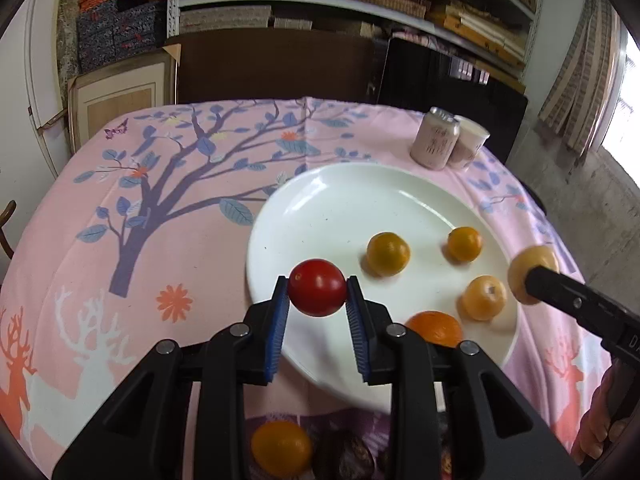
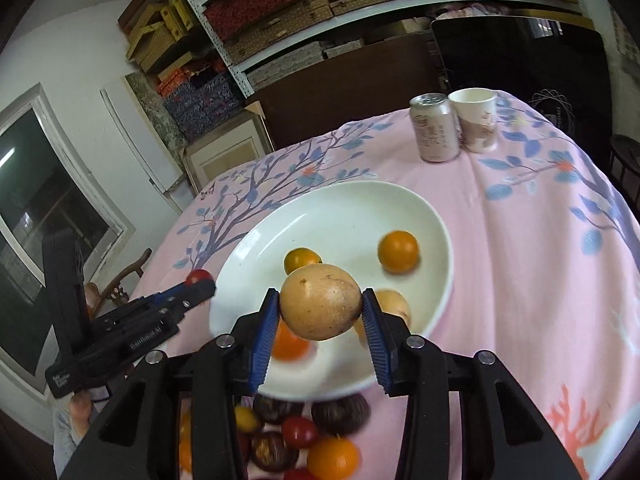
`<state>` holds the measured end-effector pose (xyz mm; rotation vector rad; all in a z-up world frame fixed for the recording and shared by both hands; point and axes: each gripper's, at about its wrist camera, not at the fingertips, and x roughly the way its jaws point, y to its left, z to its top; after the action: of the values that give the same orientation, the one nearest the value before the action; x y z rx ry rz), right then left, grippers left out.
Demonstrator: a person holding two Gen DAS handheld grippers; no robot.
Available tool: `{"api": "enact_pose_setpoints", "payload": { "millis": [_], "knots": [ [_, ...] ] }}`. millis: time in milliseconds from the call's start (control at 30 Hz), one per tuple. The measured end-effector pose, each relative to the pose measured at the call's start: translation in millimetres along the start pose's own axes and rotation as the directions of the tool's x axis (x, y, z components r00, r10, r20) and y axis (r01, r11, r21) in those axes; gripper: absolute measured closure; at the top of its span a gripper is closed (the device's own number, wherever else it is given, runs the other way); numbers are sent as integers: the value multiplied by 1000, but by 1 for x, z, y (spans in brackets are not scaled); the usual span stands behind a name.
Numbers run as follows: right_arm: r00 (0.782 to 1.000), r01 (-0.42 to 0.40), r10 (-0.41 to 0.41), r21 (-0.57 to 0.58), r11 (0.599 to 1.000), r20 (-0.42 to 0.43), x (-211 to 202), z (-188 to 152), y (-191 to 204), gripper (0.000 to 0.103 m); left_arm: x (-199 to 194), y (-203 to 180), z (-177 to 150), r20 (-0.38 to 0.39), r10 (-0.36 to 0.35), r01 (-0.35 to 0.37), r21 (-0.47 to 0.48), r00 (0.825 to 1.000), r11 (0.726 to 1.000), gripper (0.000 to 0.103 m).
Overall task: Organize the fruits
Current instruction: 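Place the red tomato and the potato onto the white plate, then grasp an orange with the left gripper while the right grasps another orange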
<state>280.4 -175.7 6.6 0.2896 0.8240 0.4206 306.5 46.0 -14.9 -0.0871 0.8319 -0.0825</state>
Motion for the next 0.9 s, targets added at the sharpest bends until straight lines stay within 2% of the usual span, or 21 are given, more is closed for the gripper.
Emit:
{"api": "enact_pose_setpoints", "payload": {
  "millis": [133, 167, 200, 233, 267, 300, 333, 433, 533, 600, 733, 900],
  "knots": [
    [1000, 8, -8, 8, 1000, -18, 26, 7, 0, 60, 24, -1, -1, -52, -6, 7, 11, 999, 1000, 74],
    [1000, 5, -5, 16, 1000, -21, 30, 6, -3, 60, 28, 1, -1, -71, -23, 23, 1, 997, 1000, 69],
    [1000, 5, -4, 17, 1000, -30, 32, 6, -5, 54, 28, 3, -1, -72, -35, 35, -10, 997, 999, 62],
    [999, 3, -3, 12, 1000, -34, 32, 5, -7, 53, 26, 5, -1, -54, -43, 42, -23, 998, 999, 50],
    [1000, 3, -3, 14, 1000, -24, 29, 5, -9, 52, 21, 7, -1, -32, -51, 50, -30, 998, 998, 43],
    [1000, -3, 3, 25, 1000, -8, 24, 4, -11, 49, 17, 6, 0, -19, -45, 45, -30, 999, 999, 36],
    [1000, -12, 12, 34, 999, 3, 20, 3, -12, 47, 14, 5, 0, -7, -25, 25, -25, 1000, 999, 34],
    [999, -28, 26, 38, 999, 43, 3, -3, -14, 41, 4, 5, -4, 12, 3, -3, -6, 1000, 1000, 33],
    [997, -1, -1, 20, 1000, 82, -13, -13, -14, 36, -9, 9, -14, 27, 30, -30, 5, 999, 1000, 33],
    [995, 12, -14, 21, 1000, 94, -23, -25, -18, 31, -19, 15, -24, 40, 53, -53, -1, 998, 999, 24],
    [994, 40, -46, 65, 997, 98, -40, -53, -33, 21, -35, 34, -47, 34, 59, -58, -41, 998, 998, 22],
    [994, 7, -23, 150, 989, 103, -54, -71, -49, 16, -49, 48, -73, 15, 80, -78, -75, 997, 994, 21]
  ]
}}
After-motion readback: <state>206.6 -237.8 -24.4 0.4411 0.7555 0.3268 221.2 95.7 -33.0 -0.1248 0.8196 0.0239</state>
